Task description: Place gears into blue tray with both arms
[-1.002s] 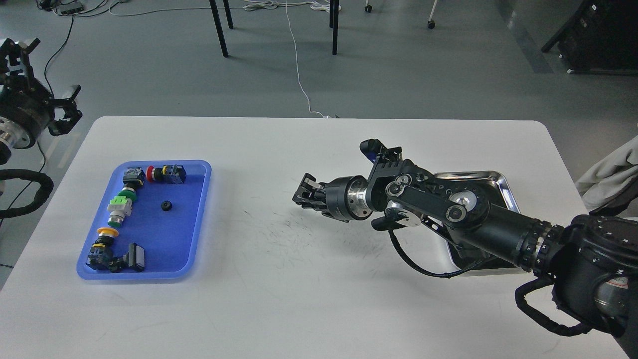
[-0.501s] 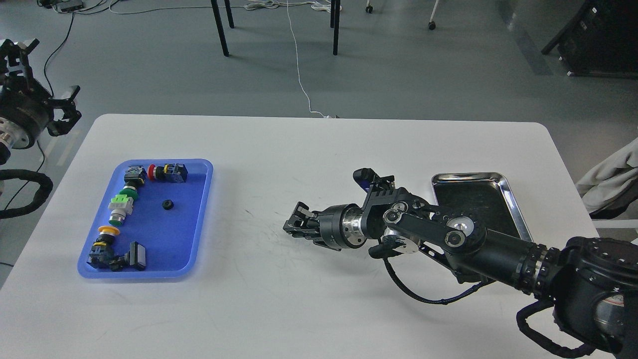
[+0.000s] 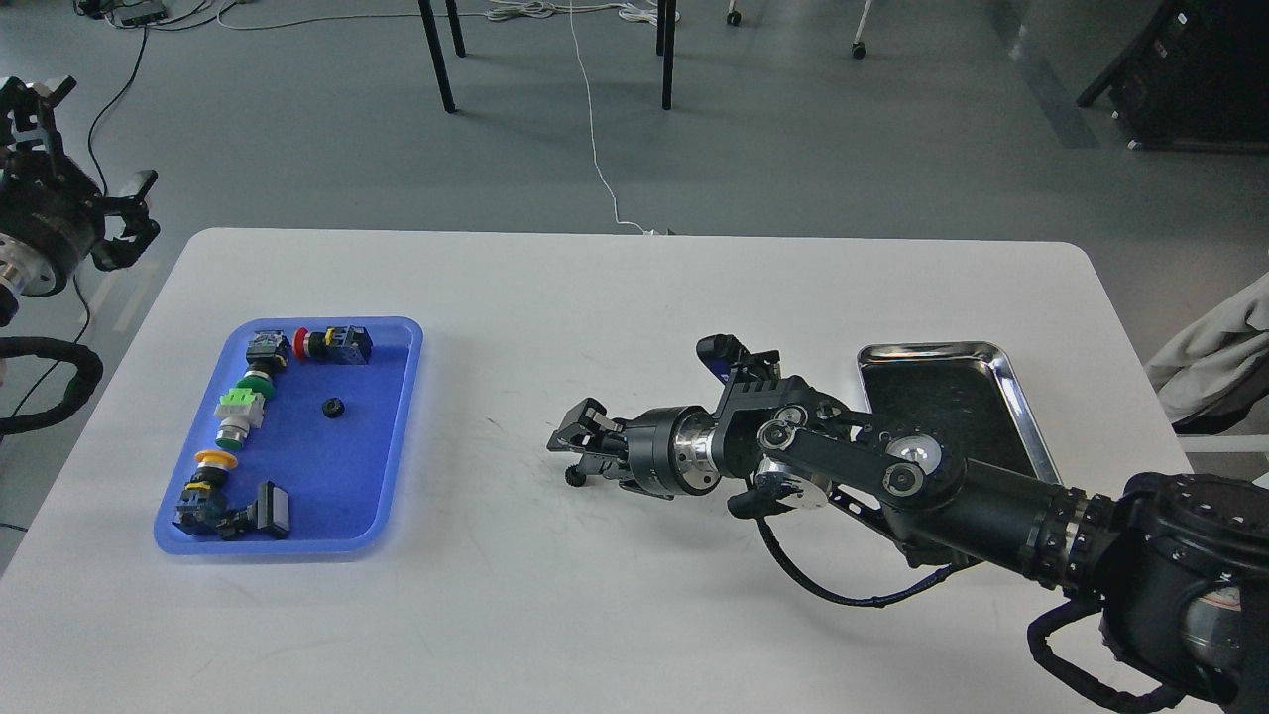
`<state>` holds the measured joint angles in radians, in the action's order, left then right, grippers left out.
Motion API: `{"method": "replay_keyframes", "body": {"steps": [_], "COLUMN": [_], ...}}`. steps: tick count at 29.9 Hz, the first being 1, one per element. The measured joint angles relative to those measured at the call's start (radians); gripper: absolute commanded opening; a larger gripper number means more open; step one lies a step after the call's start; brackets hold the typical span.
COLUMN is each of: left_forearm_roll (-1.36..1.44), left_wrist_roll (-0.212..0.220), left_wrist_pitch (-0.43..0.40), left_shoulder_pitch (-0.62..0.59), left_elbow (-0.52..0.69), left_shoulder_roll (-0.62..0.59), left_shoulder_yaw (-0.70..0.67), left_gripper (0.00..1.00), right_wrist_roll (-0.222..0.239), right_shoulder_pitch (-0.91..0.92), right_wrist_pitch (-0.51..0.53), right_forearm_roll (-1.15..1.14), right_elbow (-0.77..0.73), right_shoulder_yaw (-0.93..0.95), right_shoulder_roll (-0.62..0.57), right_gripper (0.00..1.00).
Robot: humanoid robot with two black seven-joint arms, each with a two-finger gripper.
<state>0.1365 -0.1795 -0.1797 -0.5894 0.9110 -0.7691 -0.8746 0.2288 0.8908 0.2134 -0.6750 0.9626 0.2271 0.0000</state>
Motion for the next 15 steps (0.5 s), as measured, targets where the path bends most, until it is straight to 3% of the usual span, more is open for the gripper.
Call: {"method": "replay_keyframes", "body": {"steps": [3,5,12,15], "left_forearm_roll": [0.0,-0.001,-0.011,-0.007], "left_wrist_roll": [0.0,0.0,0.007,0.011], "left_wrist_pitch": [0.0,0.0,-0.01,-0.061], "left_shoulder_pitch": [0.001,0.001,-0.024,-0.029], "left_elbow": [-0.011,-0.034,-0.123,-0.125], "left_shoulder_roll": [0.003,0.007,0.022,0.021], "left_shoulder_yaw": [-0.001,-0.006,-0.012,-0.004], "left_gripper": [0.98,0.98,0.98,0.98], "right_wrist_roll": [-0.008,-0.01,-0.011,-0.01], "right_shoulder_pitch": [0.001,0.002,0.004,0.004], "right_wrist_pitch": [-0.003,-0.003,0.004,0.006], "right_forearm_roll": [0.0,0.001,0.011,0.034], "right_elbow": [-0.005,-0.01,-0.033,-0.041], "right_shoulder_yaw": [0.038,0.093,0.322,0.443], "right_shoulder_roll": [0.0,0.0,0.0,0.0], "right_gripper": [0.87,0.9,0.93,0.93]}}
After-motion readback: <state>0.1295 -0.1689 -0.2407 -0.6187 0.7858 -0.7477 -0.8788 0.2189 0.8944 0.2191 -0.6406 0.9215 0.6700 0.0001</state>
